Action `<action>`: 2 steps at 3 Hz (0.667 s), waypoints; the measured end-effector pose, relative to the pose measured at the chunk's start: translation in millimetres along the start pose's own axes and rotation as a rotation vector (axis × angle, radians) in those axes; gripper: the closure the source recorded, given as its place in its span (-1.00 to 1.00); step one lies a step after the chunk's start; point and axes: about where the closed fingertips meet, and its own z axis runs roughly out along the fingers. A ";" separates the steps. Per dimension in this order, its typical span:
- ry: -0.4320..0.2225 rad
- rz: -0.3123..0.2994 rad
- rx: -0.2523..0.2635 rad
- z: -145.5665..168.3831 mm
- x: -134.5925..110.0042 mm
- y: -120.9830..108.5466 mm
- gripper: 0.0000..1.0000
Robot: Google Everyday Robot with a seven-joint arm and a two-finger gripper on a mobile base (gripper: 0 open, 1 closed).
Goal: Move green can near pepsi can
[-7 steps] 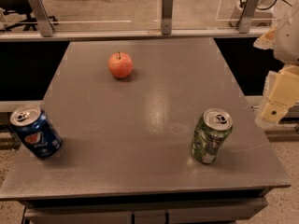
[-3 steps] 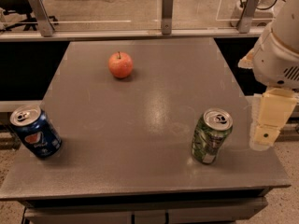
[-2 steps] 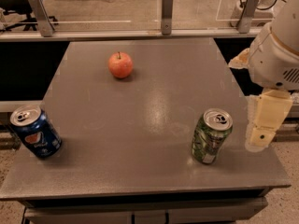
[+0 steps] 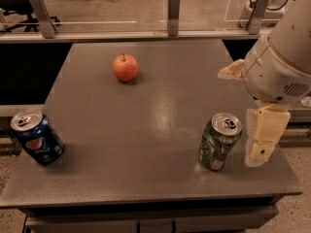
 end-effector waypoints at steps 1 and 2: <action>-0.035 0.009 -0.033 9.1 -1.7 -2.2 -1.00; -0.066 -0.006 -0.059 16.5 -9.3 -2.8 -1.00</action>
Offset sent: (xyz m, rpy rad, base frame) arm 0.0060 0.0227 -0.0244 0.0927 0.1083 0.0653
